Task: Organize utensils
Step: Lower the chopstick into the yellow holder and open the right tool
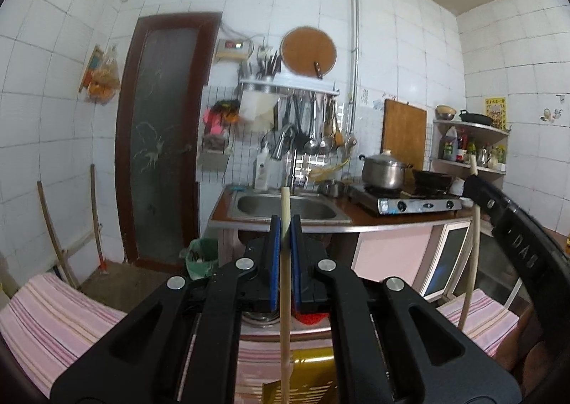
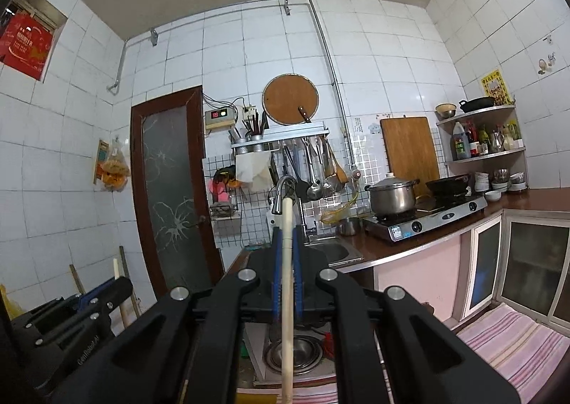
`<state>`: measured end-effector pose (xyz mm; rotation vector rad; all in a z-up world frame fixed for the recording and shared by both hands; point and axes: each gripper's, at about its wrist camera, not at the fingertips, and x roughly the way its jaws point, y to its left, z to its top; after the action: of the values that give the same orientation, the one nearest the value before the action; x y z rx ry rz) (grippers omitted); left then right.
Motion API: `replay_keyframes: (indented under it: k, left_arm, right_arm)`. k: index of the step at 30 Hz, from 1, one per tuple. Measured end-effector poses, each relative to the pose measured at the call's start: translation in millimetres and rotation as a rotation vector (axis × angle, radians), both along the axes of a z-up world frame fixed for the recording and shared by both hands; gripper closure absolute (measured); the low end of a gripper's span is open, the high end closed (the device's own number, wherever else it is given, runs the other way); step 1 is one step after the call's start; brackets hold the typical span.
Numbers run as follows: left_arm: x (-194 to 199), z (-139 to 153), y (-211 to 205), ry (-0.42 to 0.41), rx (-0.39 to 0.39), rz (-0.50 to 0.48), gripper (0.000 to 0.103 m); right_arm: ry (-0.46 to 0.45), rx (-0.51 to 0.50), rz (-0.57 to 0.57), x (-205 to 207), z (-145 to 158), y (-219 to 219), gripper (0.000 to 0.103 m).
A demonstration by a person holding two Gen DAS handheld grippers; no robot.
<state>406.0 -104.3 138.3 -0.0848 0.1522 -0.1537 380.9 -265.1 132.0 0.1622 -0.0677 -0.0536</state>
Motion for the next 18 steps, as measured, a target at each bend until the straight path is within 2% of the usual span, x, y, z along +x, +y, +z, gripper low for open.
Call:
replay_keyframes:
  k: [6, 11, 16, 18]
  left_arm:
    - [3, -13, 4, 0.027, 0.007, 0.008, 0.099]
    - [2, -23, 5, 0.054, 0.025, 0.005, 0.099]
    - [4, -31, 9, 0.114, 0.034, 0.004, 0.099]
    - [0, -28, 12, 0.135, 0.035, 0.009, 0.093]
  right_arm:
    - [0.022, 0.003, 0.0, 4, -14, -2, 0.097]
    - [0.047, -0.043, 0.012, -3, -26, 2, 0.097]
    - [0.137, -0.066, 0.025, -8, -34, 4, 0.096]
    - [0.181, -0.072, 0.023, -12, -34, 4, 0.096]
